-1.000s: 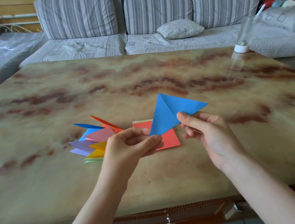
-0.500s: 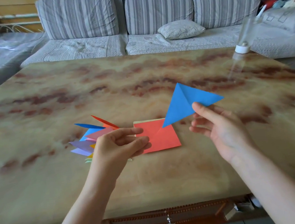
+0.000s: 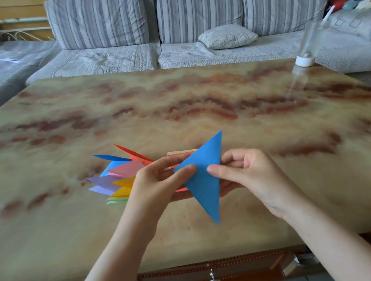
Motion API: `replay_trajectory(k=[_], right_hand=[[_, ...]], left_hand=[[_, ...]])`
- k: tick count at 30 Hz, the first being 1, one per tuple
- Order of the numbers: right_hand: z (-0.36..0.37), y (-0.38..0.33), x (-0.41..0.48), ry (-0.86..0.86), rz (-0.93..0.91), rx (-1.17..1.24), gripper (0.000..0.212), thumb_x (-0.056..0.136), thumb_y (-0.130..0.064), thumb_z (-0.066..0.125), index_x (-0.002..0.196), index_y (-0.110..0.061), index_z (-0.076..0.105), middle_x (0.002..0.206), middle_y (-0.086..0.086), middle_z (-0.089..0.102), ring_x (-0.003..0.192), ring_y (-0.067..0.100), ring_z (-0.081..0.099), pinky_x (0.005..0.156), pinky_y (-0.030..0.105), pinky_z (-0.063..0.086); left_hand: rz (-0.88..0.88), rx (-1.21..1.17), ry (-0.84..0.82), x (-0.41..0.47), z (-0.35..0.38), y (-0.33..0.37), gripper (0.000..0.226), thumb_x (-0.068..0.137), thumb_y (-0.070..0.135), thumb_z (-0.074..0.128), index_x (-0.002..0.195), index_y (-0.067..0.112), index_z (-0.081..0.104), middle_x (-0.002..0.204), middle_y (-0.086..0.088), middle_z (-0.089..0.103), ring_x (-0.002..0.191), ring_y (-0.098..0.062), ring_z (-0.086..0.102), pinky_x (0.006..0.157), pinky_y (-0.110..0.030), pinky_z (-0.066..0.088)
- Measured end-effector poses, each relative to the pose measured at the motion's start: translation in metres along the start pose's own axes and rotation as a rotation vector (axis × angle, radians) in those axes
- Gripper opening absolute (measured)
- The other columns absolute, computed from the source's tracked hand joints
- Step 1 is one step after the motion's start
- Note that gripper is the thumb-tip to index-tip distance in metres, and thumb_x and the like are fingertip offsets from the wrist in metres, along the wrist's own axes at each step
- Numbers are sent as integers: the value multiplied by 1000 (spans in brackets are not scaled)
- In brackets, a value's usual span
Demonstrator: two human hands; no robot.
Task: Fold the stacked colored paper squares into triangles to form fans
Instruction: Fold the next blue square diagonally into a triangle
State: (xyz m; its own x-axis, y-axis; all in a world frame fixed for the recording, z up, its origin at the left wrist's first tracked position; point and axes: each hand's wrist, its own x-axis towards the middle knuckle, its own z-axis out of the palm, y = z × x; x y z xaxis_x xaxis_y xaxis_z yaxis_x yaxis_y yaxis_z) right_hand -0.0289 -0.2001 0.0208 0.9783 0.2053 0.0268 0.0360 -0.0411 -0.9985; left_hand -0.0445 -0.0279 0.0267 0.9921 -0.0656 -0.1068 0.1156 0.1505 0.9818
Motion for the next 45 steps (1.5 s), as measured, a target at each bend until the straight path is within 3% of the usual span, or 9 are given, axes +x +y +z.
replay_trajectory(k=[5,12,18,22,25,29,32,40,45], right_hand=[[2,-2,-1,49,-158,0,16,92,-4,55,107,-10,55,76,7,71,63,20,67,61,32,56],[4,3,-1,-90,-213,-99,24,83,9,62,84,-13,72,102,-11,64,88,14,66,76,23,54],[2,-1,0,10,-171,59,12,70,-19,71,79,-11,72,87,-4,74,76,9,68,71,17,51],[3,3,2,141,-127,89,22,66,-30,73,81,-14,73,83,7,75,75,20,70,83,35,54],[4,2,3,161,-122,121,22,65,-24,74,83,-12,70,80,6,73,70,19,69,75,38,57],[4,1,2,102,-119,153,10,72,-6,71,80,-11,68,75,-2,73,68,8,67,59,18,51],[6,-1,-1,12,-112,127,12,72,-5,71,82,-11,68,75,-4,73,68,6,66,57,19,51],[8,-2,-3,6,-103,40,13,76,-13,72,88,-15,68,77,3,71,72,11,64,63,27,54],[15,-1,-5,32,-31,65,26,68,-28,73,86,-10,71,76,4,73,69,12,65,64,28,57]], left_hand=[[10,-102,33,2,-3,-4,17,85,1,61,98,9,68,88,-6,75,75,-12,71,60,-21,56],[-16,-297,5,4,-5,-5,16,87,0,53,99,-3,63,90,-10,71,73,-15,71,58,-22,56],[-39,-261,-69,3,-4,-6,18,79,6,59,96,2,64,93,-8,73,83,-16,71,64,-24,57],[-51,-146,-134,0,0,-9,12,82,12,59,91,7,64,97,-10,72,94,-17,71,68,-26,57],[-44,-72,-93,0,2,-6,29,77,31,61,92,7,69,96,-12,72,92,-14,69,67,-25,56],[23,-32,6,0,4,-3,26,91,30,51,94,13,71,86,1,75,81,-8,71,63,-19,55],[95,-28,35,1,4,-2,35,84,36,55,107,13,67,97,0,75,92,-10,70,76,-22,57],[216,-129,67,-1,4,-3,25,76,-3,66,99,7,68,88,-6,76,80,-13,72,65,-18,54],[275,-192,104,-5,9,-3,29,70,6,68,99,9,67,88,-7,76,82,-16,72,69,-22,56]])
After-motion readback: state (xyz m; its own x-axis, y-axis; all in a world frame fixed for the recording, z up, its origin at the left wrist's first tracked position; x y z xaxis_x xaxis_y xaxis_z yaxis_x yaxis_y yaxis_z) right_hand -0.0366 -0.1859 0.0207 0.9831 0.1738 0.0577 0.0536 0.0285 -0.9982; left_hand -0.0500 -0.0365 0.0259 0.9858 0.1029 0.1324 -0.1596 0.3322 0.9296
